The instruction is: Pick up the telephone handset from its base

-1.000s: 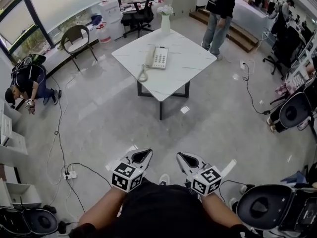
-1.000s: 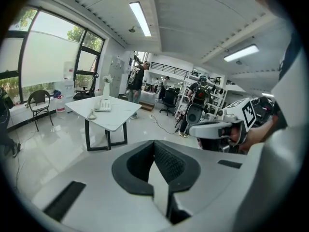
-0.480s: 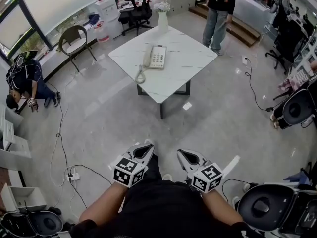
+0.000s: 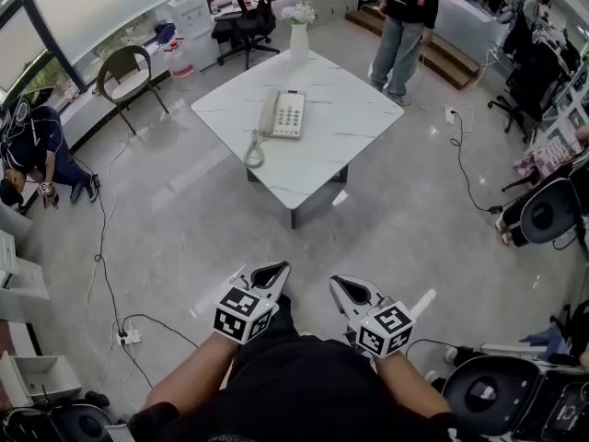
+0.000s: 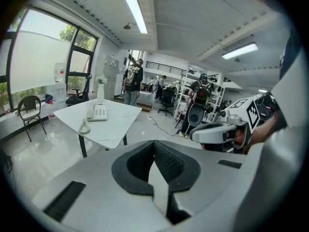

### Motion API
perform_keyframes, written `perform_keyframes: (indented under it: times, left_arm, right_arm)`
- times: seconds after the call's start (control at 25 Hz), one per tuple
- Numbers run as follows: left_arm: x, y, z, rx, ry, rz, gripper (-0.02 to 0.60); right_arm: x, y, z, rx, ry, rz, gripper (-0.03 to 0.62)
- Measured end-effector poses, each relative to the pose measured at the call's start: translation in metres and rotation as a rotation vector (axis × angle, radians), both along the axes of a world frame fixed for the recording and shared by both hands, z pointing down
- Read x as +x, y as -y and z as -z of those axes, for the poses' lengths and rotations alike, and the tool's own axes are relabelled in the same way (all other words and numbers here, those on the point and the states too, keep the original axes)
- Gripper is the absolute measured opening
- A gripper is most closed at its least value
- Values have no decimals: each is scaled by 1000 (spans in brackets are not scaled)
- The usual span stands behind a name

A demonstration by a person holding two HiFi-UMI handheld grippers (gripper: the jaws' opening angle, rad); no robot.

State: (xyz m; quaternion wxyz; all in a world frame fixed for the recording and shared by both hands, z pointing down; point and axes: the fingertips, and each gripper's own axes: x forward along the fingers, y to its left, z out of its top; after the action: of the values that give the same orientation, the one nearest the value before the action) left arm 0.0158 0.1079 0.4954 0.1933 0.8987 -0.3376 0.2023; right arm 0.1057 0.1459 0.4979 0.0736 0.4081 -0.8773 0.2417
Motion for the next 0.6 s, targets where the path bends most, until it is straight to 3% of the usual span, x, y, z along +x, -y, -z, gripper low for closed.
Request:
perform_keyframes:
  times: [0.28, 0.6]
  left_arm:
    - [-18, 67, -4, 9, 29, -8, 3]
    - [-54, 177, 23, 58, -12, -23, 3]
  right_arm:
    - [-11, 72, 0, -12, -24, -11, 0]
    - [-46, 172, 21, 12, -62, -28, 0]
